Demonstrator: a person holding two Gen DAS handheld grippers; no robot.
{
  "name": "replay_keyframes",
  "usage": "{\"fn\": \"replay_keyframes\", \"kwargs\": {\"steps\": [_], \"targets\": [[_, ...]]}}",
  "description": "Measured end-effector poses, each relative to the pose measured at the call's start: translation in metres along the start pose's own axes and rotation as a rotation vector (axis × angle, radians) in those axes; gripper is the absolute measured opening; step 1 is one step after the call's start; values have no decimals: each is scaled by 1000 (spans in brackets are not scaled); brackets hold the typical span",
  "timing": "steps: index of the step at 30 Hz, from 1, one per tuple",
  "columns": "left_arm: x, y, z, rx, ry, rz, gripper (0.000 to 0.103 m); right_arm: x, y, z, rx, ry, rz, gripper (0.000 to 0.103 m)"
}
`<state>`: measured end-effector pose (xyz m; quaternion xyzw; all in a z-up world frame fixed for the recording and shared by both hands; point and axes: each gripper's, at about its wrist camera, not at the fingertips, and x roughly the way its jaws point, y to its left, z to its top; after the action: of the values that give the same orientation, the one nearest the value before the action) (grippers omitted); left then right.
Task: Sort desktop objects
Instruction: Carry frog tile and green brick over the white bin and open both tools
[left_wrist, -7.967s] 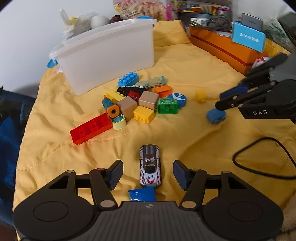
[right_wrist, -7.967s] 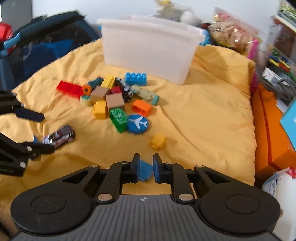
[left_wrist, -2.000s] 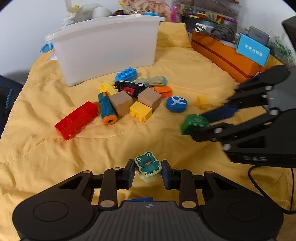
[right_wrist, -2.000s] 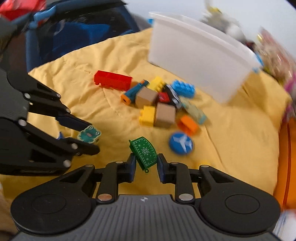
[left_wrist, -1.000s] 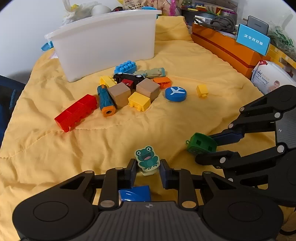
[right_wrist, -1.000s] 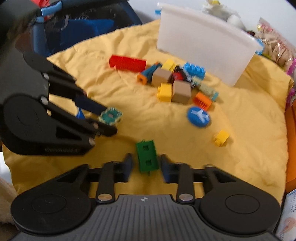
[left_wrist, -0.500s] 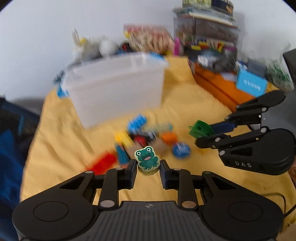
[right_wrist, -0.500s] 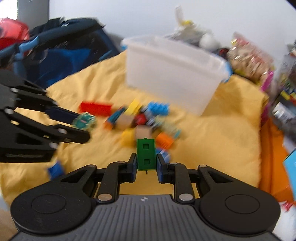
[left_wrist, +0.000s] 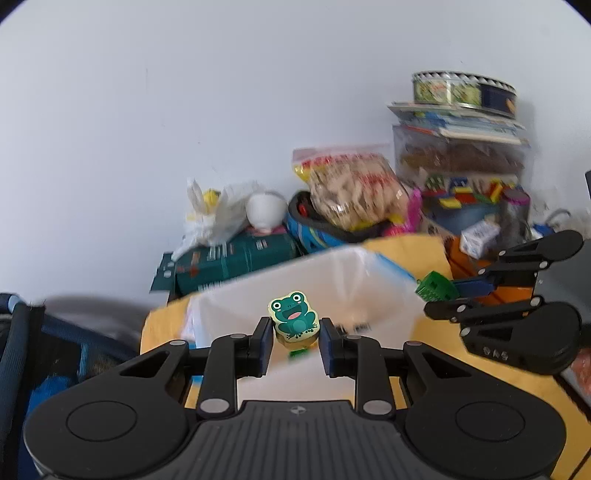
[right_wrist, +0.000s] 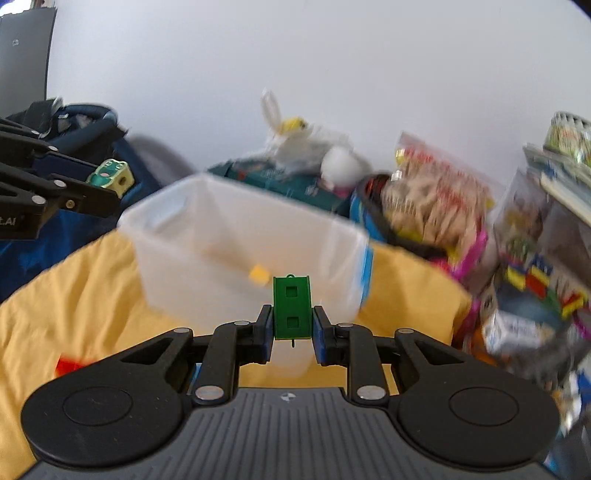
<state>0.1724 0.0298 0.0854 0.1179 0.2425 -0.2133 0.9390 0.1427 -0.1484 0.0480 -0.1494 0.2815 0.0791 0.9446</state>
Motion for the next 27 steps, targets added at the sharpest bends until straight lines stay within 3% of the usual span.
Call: {"fn": "replay_keyframes", "kwargs": {"steps": [8,15,17,21,24,27], "targets": [[66,23,26,-46,51,28,30,44,-6,45,26,-14,-12,24],[103,27,8,-54,158,27,31,83,3,32,16,56,-32,26],[102,24,4,-50,157,27,35,86,2,26,21,72,-30,32],[79,20,0,-62,111,5,36,68,-2,21,18,34,-29,30],[53,16,-10,-69,54,0,53,42,-6,13,20,-9,-9,31],[30,7,-33,-77,37,-10,54,21,-9,-6,28,-10,51,31]]}}
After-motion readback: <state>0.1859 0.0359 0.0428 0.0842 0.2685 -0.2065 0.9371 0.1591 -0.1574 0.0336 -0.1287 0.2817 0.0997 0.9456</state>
